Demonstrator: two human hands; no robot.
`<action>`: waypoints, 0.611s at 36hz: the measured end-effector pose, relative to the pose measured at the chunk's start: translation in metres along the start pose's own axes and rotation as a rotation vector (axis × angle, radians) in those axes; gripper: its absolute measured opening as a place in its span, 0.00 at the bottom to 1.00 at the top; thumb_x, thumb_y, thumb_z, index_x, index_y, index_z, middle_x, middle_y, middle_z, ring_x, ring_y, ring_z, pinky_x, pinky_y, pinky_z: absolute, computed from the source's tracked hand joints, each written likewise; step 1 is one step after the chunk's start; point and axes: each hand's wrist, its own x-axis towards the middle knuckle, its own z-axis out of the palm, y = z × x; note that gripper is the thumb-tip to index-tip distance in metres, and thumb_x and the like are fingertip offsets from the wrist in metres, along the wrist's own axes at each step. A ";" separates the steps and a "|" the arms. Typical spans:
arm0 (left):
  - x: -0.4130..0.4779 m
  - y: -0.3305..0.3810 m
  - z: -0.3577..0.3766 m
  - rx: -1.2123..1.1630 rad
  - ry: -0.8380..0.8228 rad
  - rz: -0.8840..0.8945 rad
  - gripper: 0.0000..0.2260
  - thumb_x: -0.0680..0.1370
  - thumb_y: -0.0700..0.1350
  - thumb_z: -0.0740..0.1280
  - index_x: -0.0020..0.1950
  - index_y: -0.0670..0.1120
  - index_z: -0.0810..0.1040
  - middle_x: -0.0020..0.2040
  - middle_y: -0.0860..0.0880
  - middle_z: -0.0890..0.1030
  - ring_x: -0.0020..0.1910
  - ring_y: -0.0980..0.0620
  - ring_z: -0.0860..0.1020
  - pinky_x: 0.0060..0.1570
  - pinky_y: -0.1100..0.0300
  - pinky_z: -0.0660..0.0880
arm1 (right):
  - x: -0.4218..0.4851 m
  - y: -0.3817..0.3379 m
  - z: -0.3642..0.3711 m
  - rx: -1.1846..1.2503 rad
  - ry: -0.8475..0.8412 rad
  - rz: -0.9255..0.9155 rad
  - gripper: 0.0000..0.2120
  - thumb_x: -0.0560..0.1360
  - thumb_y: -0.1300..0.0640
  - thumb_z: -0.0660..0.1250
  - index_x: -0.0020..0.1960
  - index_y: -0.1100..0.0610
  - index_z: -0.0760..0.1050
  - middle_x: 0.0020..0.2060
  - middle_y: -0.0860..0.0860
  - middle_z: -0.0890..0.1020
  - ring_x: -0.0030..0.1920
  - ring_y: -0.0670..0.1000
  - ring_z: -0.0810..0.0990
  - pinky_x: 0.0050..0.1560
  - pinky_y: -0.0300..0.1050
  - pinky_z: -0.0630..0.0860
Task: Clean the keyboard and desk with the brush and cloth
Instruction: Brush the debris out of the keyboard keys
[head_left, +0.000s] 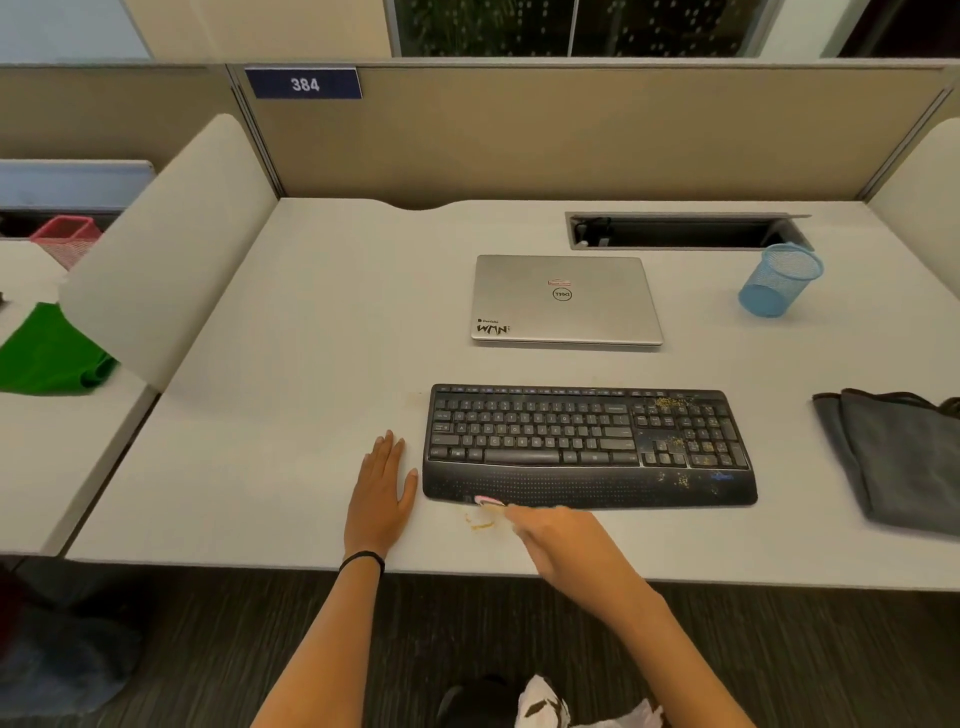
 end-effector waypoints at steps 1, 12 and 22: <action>0.000 0.000 0.000 -0.001 -0.001 -0.001 0.28 0.79 0.56 0.50 0.77 0.46 0.54 0.77 0.53 0.49 0.74 0.59 0.45 0.72 0.64 0.41 | 0.003 0.002 -0.001 -0.011 0.030 -0.017 0.24 0.80 0.61 0.53 0.74 0.48 0.57 0.49 0.51 0.82 0.41 0.51 0.79 0.39 0.42 0.70; -0.001 0.001 0.000 0.005 0.019 0.001 0.26 0.81 0.54 0.53 0.77 0.45 0.54 0.77 0.50 0.51 0.74 0.59 0.45 0.72 0.62 0.42 | 0.023 -0.008 -0.001 -0.161 -0.091 -0.048 0.16 0.79 0.64 0.53 0.64 0.58 0.68 0.52 0.57 0.80 0.49 0.58 0.79 0.40 0.46 0.65; 0.000 0.001 0.000 0.021 0.022 -0.001 0.27 0.80 0.55 0.51 0.77 0.45 0.54 0.77 0.50 0.51 0.74 0.59 0.45 0.72 0.62 0.42 | 0.037 -0.005 -0.002 -0.077 -0.012 -0.050 0.20 0.78 0.65 0.54 0.69 0.53 0.64 0.58 0.52 0.79 0.53 0.55 0.79 0.44 0.45 0.70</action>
